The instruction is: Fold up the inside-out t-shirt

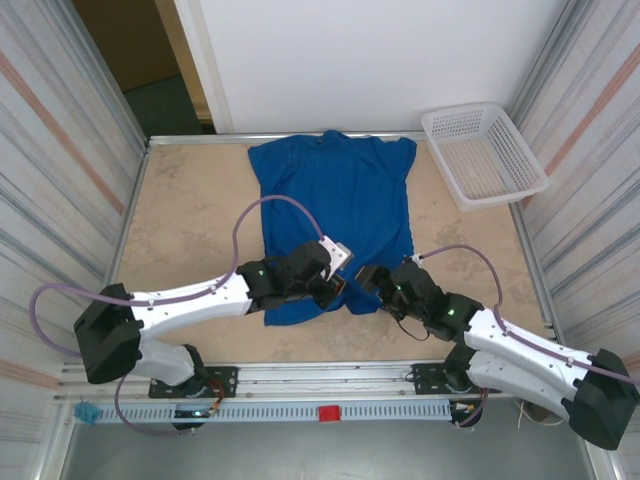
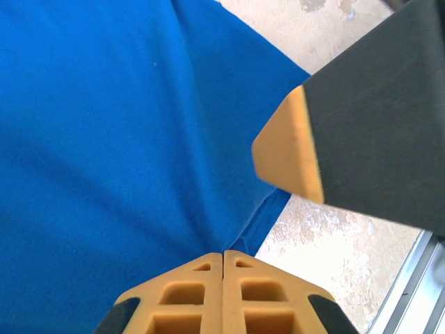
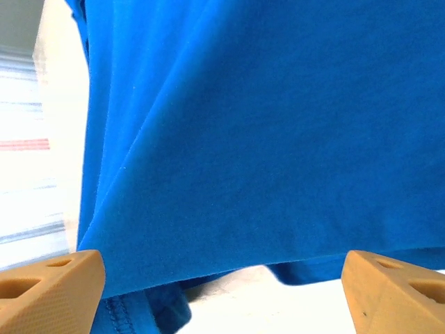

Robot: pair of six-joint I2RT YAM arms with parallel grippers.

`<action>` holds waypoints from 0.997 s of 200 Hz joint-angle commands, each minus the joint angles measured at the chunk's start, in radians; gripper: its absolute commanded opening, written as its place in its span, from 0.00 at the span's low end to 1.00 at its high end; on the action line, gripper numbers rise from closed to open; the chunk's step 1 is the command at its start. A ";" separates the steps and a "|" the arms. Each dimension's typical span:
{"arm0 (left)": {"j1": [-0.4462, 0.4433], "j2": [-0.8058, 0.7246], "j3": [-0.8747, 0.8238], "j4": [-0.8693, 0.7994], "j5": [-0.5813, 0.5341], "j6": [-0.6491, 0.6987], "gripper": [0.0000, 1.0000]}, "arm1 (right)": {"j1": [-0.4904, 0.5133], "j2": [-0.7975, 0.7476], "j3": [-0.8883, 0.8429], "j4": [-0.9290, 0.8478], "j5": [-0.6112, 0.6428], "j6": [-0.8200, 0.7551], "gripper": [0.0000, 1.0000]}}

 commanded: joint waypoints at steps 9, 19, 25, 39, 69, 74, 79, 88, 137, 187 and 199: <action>-0.003 -0.030 -0.010 0.023 -0.013 -0.018 0.00 | 0.029 0.014 0.012 0.093 0.059 0.155 0.89; -0.004 -0.033 -0.011 0.029 -0.015 -0.021 0.00 | 0.034 0.011 -0.004 0.124 0.070 0.196 0.91; -0.004 -0.035 -0.014 0.033 -0.017 -0.022 0.00 | 0.036 0.010 -0.009 0.134 0.078 0.218 0.92; -0.005 -0.041 -0.019 0.044 -0.019 -0.025 0.00 | 0.040 0.014 -0.014 0.161 0.090 0.256 0.93; -0.004 -0.049 -0.021 0.054 -0.024 -0.028 0.00 | 0.040 0.061 0.007 0.212 0.074 0.295 0.95; -0.004 -0.050 -0.022 0.054 -0.028 -0.028 0.00 | 0.044 0.071 0.013 0.217 0.069 0.303 0.95; -0.004 -0.052 -0.021 0.054 -0.031 -0.028 0.00 | 0.051 0.079 0.018 0.220 0.068 0.309 0.95; -0.004 -0.056 -0.021 0.053 -0.039 -0.030 0.00 | 0.068 0.094 0.023 0.225 0.074 0.323 0.95; -0.005 -0.075 -0.035 0.069 -0.041 -0.035 0.00 | 0.115 0.148 0.025 0.284 0.149 0.389 0.96; -0.007 -0.093 -0.070 0.067 -0.014 -0.026 0.00 | 0.041 0.223 0.079 0.318 0.149 0.342 0.83; -0.007 -0.095 -0.076 0.069 -0.006 -0.021 0.00 | 0.024 0.235 0.102 0.325 0.126 0.314 0.77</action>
